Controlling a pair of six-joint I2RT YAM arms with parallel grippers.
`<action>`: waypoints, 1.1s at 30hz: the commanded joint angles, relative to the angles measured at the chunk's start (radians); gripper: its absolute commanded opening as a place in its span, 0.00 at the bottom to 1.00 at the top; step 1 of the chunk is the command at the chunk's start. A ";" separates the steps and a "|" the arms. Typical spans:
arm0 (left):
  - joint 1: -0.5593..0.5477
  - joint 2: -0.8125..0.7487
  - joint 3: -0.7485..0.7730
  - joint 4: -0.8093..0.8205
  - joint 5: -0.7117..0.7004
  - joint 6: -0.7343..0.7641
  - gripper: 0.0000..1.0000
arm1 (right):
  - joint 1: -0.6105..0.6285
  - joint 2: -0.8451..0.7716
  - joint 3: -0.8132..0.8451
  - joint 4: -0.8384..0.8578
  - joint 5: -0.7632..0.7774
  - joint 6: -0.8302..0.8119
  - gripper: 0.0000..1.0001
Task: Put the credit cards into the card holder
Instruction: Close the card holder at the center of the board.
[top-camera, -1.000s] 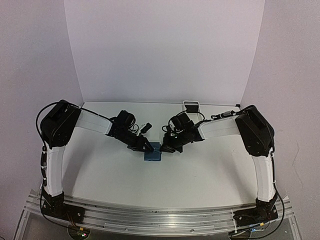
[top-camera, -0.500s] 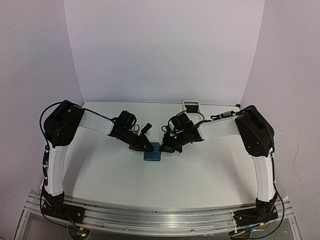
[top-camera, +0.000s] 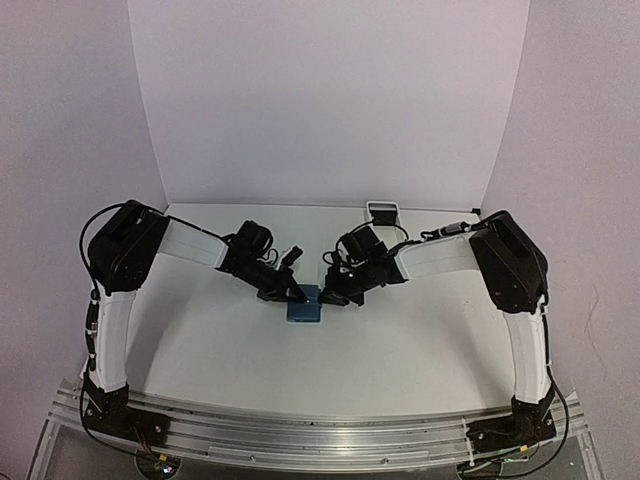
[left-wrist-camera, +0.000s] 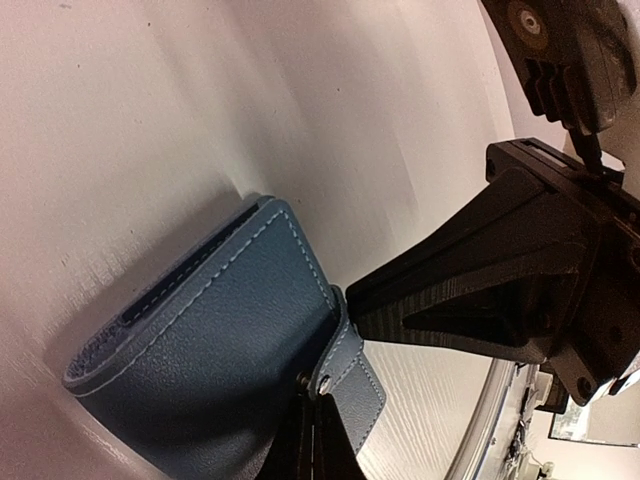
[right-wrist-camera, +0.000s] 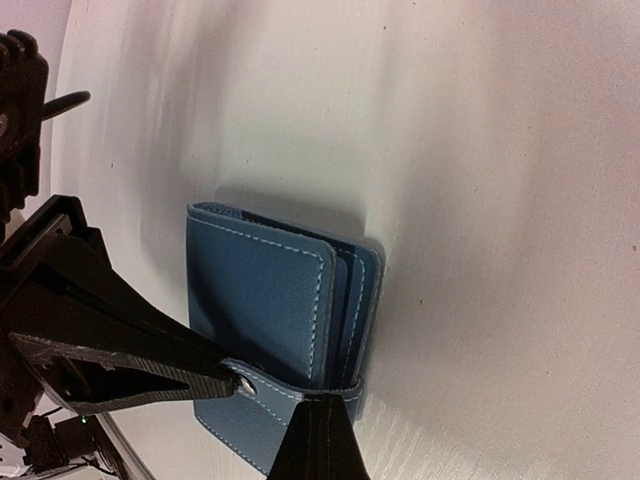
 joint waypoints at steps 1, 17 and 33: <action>0.002 0.021 0.064 -0.031 -0.056 0.023 0.00 | 0.014 -0.005 0.032 0.022 0.007 -0.021 0.00; 0.000 0.075 0.113 -0.155 -0.163 0.078 0.00 | 0.043 -0.081 0.049 0.061 0.100 -0.104 0.01; 0.001 0.094 0.127 -0.195 -0.206 0.092 0.00 | 0.040 0.041 0.073 0.137 0.081 -0.015 0.00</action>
